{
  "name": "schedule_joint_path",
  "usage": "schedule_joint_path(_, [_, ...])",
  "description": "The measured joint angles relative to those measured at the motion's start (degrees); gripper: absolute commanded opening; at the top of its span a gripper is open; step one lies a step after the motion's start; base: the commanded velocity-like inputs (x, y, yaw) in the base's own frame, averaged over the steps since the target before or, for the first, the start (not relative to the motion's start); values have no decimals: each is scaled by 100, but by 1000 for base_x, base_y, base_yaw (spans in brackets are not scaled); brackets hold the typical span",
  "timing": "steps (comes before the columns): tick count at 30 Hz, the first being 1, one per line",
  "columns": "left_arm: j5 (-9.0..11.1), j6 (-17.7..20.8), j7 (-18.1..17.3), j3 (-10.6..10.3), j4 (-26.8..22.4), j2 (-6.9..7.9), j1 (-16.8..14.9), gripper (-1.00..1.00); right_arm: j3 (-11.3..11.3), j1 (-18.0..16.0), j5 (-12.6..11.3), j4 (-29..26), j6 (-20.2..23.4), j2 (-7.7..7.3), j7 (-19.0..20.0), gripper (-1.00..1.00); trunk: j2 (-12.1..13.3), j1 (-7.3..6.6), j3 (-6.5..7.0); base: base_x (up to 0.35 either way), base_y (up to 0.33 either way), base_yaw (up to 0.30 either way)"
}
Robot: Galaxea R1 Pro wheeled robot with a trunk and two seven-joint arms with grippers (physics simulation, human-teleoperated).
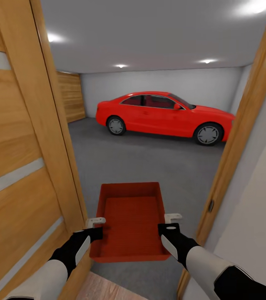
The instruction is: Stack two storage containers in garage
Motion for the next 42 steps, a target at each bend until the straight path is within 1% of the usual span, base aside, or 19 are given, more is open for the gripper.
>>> schedule_joint_path(5, [0,0,4,-1,0,-3,0,-100,2,0,-3,1,-1,-4,9,-100,0,0,0,8,2,-193])
schedule_joint_path(8, [6,1,68,-5,6,-52,0,-100,2,0,-5,3,6,-52,84,-100,-1,-1,0,84,66,-32])
schedule_joint_path(22, [6,2,64,-4,6,-49,0,-100,1,0,-2,1,8,-50,80,-100,-1,-2,0,184,187,-2])
schedule_joint_path(25, [4,1,26,-1,6,-20,1,-100,1,0,-1,1,7,-23,41,-100,0,-1,0,119,94,-38])
schedule_joint_path(26, [0,1,-1,2,5,-1,0,-100,-2,0,4,0,8,-1,2,-100,0,-1,0,54,39,-141])
schedule_joint_path(42, [0,0,6,2,7,-6,0,-100,1,0,1,0,7,-9,18,-100,0,0,0,16,11,-224])
